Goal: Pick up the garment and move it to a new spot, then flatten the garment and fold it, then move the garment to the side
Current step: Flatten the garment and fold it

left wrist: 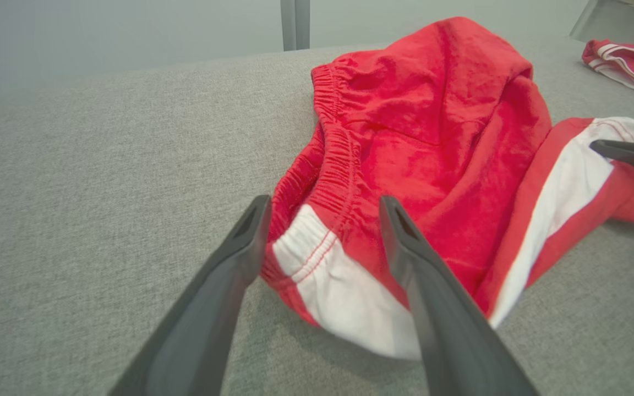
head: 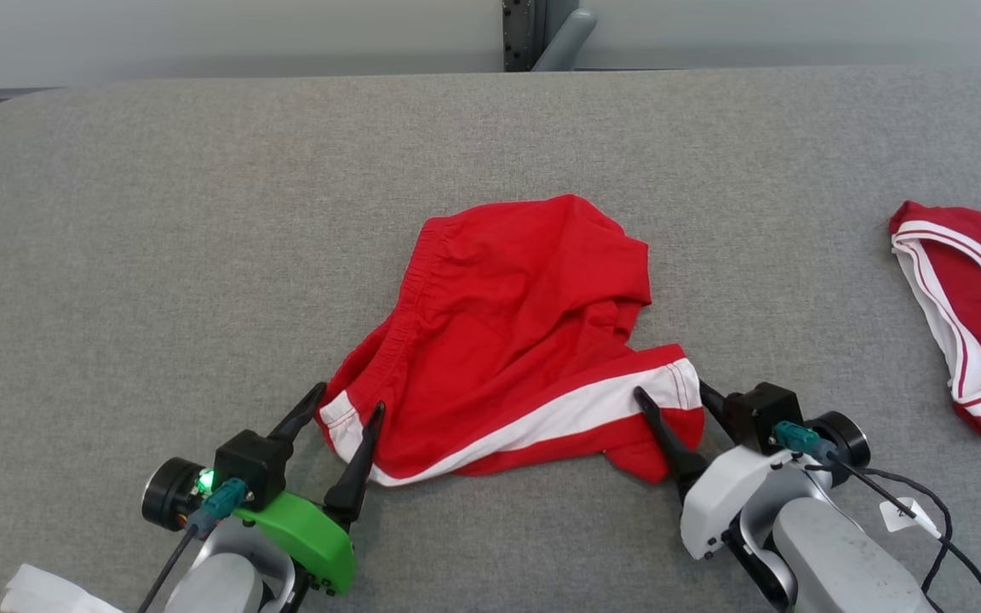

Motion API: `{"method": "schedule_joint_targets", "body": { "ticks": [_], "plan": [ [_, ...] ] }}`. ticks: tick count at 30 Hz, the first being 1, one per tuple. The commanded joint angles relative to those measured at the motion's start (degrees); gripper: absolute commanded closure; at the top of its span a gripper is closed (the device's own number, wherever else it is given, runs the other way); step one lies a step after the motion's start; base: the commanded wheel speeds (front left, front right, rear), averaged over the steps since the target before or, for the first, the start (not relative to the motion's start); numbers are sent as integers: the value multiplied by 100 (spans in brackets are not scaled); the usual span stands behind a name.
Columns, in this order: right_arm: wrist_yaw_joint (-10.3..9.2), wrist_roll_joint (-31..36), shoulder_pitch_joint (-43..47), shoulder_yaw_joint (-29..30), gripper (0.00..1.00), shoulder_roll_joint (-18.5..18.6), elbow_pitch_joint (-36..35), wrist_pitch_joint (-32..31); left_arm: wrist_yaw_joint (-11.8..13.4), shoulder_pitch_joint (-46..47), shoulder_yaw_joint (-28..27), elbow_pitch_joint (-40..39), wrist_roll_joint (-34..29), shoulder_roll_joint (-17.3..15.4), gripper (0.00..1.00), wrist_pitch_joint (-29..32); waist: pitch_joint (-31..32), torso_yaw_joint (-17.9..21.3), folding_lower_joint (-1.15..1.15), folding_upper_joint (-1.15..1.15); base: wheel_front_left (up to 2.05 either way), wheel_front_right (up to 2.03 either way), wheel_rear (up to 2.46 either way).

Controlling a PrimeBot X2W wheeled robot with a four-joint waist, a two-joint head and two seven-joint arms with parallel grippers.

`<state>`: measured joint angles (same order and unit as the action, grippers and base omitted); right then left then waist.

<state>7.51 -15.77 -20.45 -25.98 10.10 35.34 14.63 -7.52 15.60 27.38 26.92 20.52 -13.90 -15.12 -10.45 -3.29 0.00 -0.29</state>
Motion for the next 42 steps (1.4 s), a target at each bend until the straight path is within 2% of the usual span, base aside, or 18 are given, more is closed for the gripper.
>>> {"method": "schedule_joint_targets", "body": {
  "ticks": [1,2,4,7,13,20,27,28,31,32,33,34,35,36,37,38,42],
  "plan": [
    [-4,-39,-64,-15,34,28,35,-3,6,60,-4,13,4,-25,0,1,-7,-7,0,29,0,0,0],
    [-4,-51,-93,-29,50,27,50,-2,6,72,10,18,14,-31,0,1,-12,-11,0,29,0,0,0],
    [-4,-85,-130,-61,52,26,76,1,6,100,65,36,42,-55,0,1,-20,-16,0,29,0,0,0],
    [-4,-162,-183,-138,59,32,133,11,6,147,190,109,119,-112,0,1,-23,-12,0,29,0,0,0],
    [-4,-245,-226,-206,56,40,204,25,7,225,485,255,312,-240,0,138,-32,15,0,29,0,0,0],
    [-4,-319,-268,-284,62,51,274,38,7,363,964,299,625,-510,0,563,-51,47,0,29,0,0,0],
    [-4,-368,-346,-333,62,92,298,45,7,718,1850,-14,1083,-1110,0,1190,-70,71,0,29,0,0,0],
    [-4,-372,-350,-342,62,89,303,46,7,779,1975,-76,1148,-1214,3,1288,-69,80,0,29,0,0,0],
    [-4,-387,-351,-361,61,80,313,51,7,977,2255,-269,1437,-1498,27,1514,-80,112,0,29,0,0,0],
    [-4,-387,-350,-362,62,79,313,52,7,1034,2313,-331,1506,-1573,29,1562,-84,123,0,29,0,0,0],
    [-4,-393,-348,-364,62,76,315,55,7,1079,2388,-379,1592,-1640,37,1618,-87,135,0,29,0,0,0],
    [-4,-402,-343,-366,63,73,319,56,7,1118,2448,-420,1674,-1701,55,1674,-89,146,0,29,0,0,0],
    [-4,-402,-343,-366,63,73,319,56,7,1118,2448,-420,1674,-1701,55,1674,-89,146,0,29,0,0,0],
    [-4,-414,-338,-372,66,73,320,57,7,1149,2520,-460,1760,-1762,76,1750,-92,157,0,29,0,0,0],
    [-4,-430,-338,-384,79,71,318,58,7,1181,2609,-503,1826,-1815,98,1831,-95,168,0,29,0,0,0],
    [-4,-457,-340,-388,100,60,302,60,7,1208,2688,-553,1904,-1867,100,1897,-96,179,0,29,0,0,0],
    [-4,-755,-350,-520,100,113,172,55,7,1227,2844,-704,2345,-2032,100,1931,-73,231,0,29,0,0,0]
  ]
}}
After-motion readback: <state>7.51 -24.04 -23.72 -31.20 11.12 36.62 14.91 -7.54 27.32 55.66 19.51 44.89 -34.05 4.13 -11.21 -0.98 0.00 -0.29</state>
